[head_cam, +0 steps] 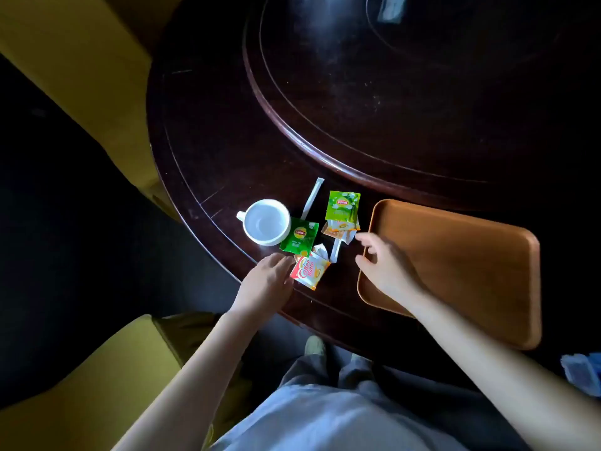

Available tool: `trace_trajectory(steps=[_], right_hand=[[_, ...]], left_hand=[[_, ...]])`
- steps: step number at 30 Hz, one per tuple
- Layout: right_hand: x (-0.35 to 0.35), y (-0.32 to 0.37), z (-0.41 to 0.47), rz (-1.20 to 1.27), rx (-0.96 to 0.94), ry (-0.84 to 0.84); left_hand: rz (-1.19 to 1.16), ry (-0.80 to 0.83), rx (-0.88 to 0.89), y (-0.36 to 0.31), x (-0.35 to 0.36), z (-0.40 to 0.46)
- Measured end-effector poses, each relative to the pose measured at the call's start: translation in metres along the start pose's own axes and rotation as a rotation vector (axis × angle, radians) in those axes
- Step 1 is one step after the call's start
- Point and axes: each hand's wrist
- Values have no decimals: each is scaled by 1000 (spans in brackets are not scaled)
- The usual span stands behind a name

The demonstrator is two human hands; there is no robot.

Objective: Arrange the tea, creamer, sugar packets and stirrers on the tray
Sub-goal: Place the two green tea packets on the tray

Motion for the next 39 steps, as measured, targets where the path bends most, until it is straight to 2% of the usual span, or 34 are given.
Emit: trace_trajectory(steps=[3, 9, 11, 20, 23, 27, 32, 35, 39], right_hand=[[-4, 4, 38, -290, -102, -90], [-3, 7, 94, -603, -110, -25], [1, 6, 104, -654, -132, 9], [16, -21, 110, -553, -257, -98], [14, -24, 105, -597, -320, -154], [13, -26, 99, -601, -342, -105], [15, -25, 105, -595, -335, -77], [16, -27, 107, -617, -389, -98], [10, -26, 98, -485, -465, -213]], left_hand=[[135, 43, 39, -1, 4, 23], [237, 152, -15, 0, 17, 49], [213, 132, -17, 0, 22, 51], [119, -35, 45, 7, 31, 42], [117, -71, 43, 8, 29, 35], [114, -90, 49, 10, 30, 27], [58, -47, -8, 11, 32, 18], [12, -105, -30, 10, 31, 17], [-104, -188, -95, 5, 22, 16]])
Point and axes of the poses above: each hand's wrist, its own z-axis towards the middle knuckle, its own x-axis out of the palm, y = z × x, and after that the axes turned 5 degrees about y, right-handed
